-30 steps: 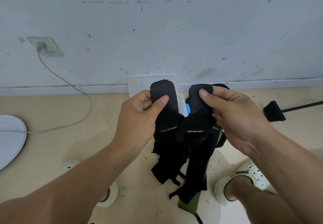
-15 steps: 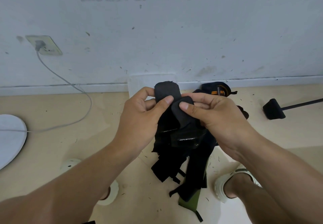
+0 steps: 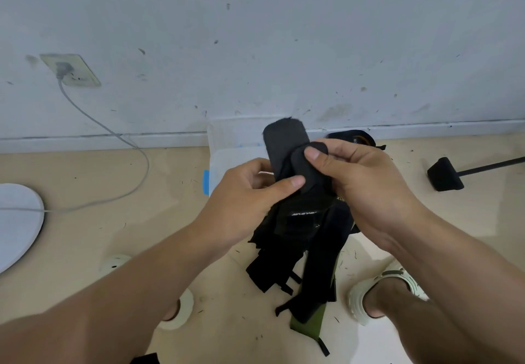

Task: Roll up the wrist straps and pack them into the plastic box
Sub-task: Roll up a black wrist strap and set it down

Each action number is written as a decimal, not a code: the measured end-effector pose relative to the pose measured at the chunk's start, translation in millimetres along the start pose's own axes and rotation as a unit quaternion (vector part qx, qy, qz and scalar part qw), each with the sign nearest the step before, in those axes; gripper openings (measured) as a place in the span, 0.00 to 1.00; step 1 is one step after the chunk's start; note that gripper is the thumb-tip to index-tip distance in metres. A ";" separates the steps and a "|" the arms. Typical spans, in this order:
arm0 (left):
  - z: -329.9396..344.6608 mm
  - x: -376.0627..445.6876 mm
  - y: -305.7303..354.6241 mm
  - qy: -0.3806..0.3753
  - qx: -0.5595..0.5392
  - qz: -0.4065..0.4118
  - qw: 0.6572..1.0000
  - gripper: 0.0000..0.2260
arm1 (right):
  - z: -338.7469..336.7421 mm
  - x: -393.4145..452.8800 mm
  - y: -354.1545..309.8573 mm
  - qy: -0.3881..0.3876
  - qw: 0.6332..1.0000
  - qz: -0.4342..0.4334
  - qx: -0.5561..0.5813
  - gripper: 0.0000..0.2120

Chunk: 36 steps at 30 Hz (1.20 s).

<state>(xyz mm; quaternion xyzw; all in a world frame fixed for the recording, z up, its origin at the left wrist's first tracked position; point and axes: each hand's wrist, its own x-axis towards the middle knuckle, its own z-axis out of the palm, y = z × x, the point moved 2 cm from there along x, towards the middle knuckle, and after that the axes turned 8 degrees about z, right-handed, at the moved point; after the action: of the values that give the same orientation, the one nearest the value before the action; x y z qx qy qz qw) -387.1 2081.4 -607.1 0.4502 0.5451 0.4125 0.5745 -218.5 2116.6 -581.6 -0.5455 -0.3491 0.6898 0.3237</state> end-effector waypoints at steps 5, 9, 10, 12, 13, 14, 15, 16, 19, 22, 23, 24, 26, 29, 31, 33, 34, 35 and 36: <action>-2.2 0.1 -0.2 0.056 -0.011 0.030 0.998 0.05 | -3.2 1.9 -3.4 0.006 1.000 -0.011 0.011 0.09; -3.8 1.1 -0.9 0.087 -0.028 0.032 0.995 0.04 | -2.8 1.6 -2.6 0.004 1.000 -0.003 0.000 0.09; -3.9 1.2 -0.7 0.091 -0.033 0.032 0.995 0.03 | -2.5 1.8 -2.3 0.003 1.000 -0.002 -0.003 0.09; -3.6 1.0 -0.1 0.097 -0.037 0.035 0.994 0.03 | -1.9 2.6 -1.7 0.003 1.000 -0.002 -0.005 0.08; -3.5 0.8 0.3 0.099 -0.039 0.036 0.994 0.03 | -1.9 3.0 -1.3 0.005 1.000 -0.002 -0.004 0.08; -3.3 0.7 0.6 0.099 -0.042 0.037 0.993 0.02 | -1.9 3.1 -1.3 0.007 1.000 -0.004 -0.003 0.08; -3.2 0.6 1.0 0.101 -0.044 0.038 0.993 0.02 | -2.3 3.4 -1.3 0.010 1.000 -0.006 -0.002 0.08; -3.1 0.4 1.3 0.103 -0.045 0.040 0.993 0.03 | -2.6 4.0 -1.3 0.014 1.000 -0.008 -0.001 0.08; -2.8 1.0 1.3 0.111 -0.047 0.035 0.992 0.03 | -4.1 6.7 -1.0 0.024 1.000 -0.017 -0.009 0.07; -3.5 1.6 0.7 0.121 -0.057 0.029 0.991 0.03 | -5.7 9.0 -0.2 0.031 0.999 -0.026 -0.003 0.06; -3.5 1.5 0.8 0.122 -0.058 0.027 0.990 0.03 | -6.1 8.9 0.1 0.033 0.999 -0.026 -0.007 0.06; -3.6 1.5 1.0 0.124 -0.056 0.026 0.990 0.03 | -6.5 8.8 -0.2 0.037 0.999 -0.025 -0.017 0.06; -4.3 2.0 1.4 0.136 -0.051 0.028 0.989 0.03 | -8.5 9.9 -1.4 0.053 0.997 -0.025 -0.051 0.06; -9.4 3.6 0.6 0.180 -0.038 0.033 0.982 0.03 | -14.0 14.4 -3.7 0.086 0.989 -0.024 -0.115 0.03; -13.9 4.4 -0.4 0.205 -0.028 0.036 0.978 0.03 | -18.4 17.8 -6.7 0.102 0.985 -0.032 -0.135 0.02; -16.4 4.9 -1.5 0.213 -0.022 0.038 0.976 0.03 | -23.7 21.3 -10.3 0.115 0.984 -0.038 -0.129 0.03; -16.7 5.1 -2.2 0.212 -0.019 0.038 0.976 0.03 | -26.7 23.4 -11.7 0.121 0.984 -0.039 -0.127 0.03; -16.7 5.5 -3.7 0.210 -0.016 0.036 0.977 0.03 | -30.4 26.4 -12.3 0.127 0.982 -0.039 -0.131 0.03; -16.4 6.3 -5.1 0.206 -0.011 0.035 0.978 0.03 | -34.4 30.5 -12.2 0.133 0.981 -0.038 -0.138 0.03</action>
<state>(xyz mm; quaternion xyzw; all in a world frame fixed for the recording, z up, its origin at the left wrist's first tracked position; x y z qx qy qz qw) -403.1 2087.3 -613.7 0.3680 0.6307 0.5223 0.4404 -190.0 2152.9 -593.0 -0.6578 -0.4154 0.5436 0.3150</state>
